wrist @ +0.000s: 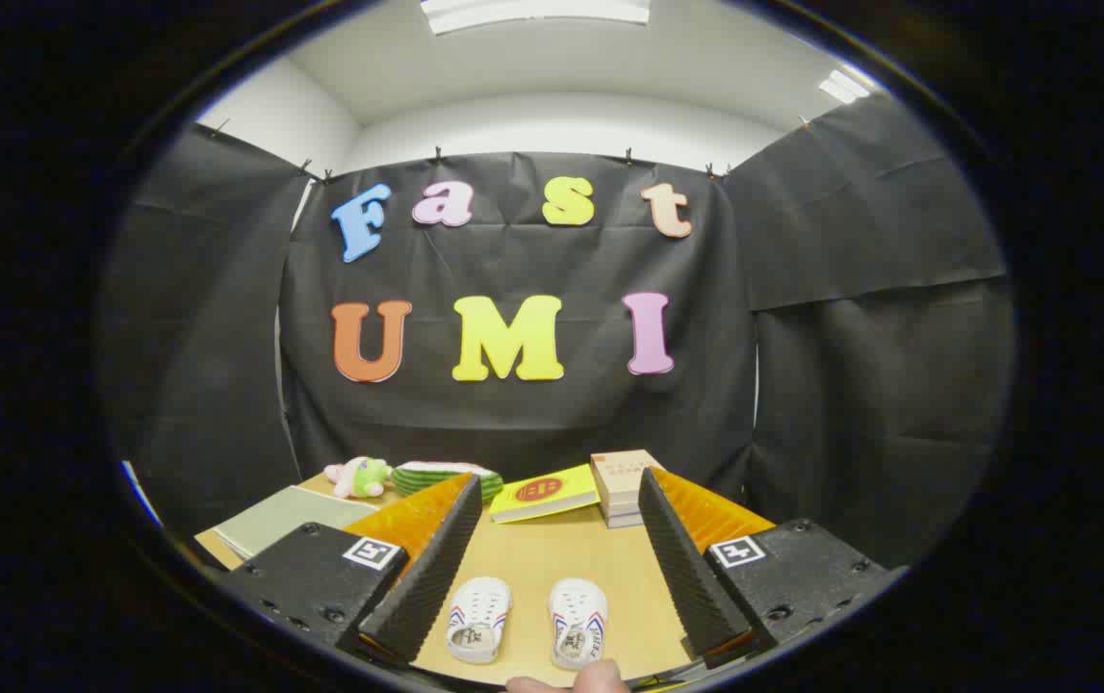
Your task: Open the storage box then place both shoes into the box .Put the left shoe in first, then the right shoe, with the right side of both shoes facing outward in a uniform manner.
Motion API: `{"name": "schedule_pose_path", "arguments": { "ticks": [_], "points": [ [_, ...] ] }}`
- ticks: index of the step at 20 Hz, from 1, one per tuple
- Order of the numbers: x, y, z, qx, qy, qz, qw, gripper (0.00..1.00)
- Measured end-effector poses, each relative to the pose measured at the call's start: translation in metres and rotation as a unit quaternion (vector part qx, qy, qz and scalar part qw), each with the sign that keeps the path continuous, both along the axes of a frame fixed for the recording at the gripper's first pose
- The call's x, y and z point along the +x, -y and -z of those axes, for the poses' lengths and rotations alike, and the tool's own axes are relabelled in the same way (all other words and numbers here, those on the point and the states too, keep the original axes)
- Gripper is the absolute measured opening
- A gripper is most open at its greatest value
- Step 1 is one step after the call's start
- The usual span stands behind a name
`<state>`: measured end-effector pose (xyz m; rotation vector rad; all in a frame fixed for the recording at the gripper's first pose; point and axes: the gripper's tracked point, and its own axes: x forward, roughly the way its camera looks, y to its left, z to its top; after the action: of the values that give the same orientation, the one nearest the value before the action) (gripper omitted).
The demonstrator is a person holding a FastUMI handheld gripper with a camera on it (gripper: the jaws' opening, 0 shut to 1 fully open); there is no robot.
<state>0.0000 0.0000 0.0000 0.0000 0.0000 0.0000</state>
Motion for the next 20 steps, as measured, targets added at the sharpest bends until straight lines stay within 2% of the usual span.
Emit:
{"name": "schedule_pose_path", "arguments": {
  "ticks": [20],
  "points": [
    [0.013,-0.022,0.008,-0.004,-0.018,-0.026,0.999,1.0]
  ]
}}
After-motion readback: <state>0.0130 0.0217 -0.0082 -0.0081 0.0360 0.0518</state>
